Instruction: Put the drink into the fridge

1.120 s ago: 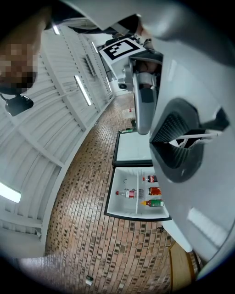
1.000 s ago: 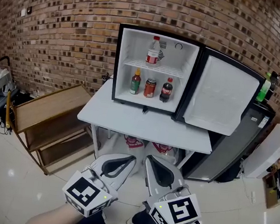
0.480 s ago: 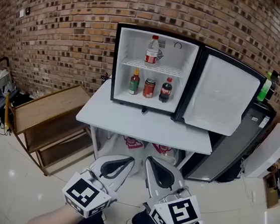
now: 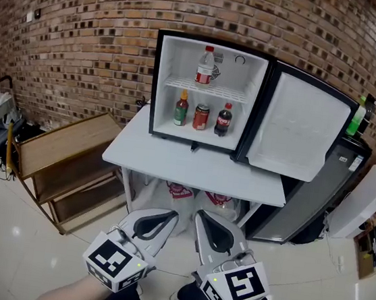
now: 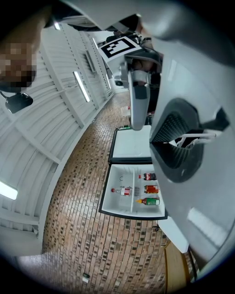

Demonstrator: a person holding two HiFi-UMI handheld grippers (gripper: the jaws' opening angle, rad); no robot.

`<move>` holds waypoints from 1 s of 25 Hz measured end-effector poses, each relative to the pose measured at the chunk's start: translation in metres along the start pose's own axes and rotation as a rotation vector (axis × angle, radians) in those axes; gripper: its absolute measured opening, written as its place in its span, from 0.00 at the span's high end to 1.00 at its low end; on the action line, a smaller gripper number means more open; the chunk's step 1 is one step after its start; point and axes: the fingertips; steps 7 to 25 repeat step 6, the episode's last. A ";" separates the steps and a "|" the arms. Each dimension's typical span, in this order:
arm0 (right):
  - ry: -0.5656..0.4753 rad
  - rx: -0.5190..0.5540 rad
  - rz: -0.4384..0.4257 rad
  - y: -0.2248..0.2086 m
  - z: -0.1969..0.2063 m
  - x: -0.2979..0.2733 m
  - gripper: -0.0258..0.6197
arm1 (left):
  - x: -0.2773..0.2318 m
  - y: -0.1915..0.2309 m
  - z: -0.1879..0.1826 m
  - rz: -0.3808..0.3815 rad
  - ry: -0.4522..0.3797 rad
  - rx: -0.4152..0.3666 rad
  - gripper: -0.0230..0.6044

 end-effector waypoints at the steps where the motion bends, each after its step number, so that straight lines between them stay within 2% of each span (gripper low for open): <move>1: 0.000 0.000 0.000 0.000 0.000 0.000 0.96 | 0.000 0.000 0.002 0.000 0.002 -0.001 0.96; 25: -0.002 -0.002 0.000 0.000 0.003 -0.001 0.96 | 0.000 0.002 0.009 -0.001 0.007 -0.006 0.96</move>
Point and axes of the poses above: the fingertips, and each gripper's own axes: x backward along the fingers, y to its left, z out of its underside, and after that the axes turned 4 degrees about -x, right-handed
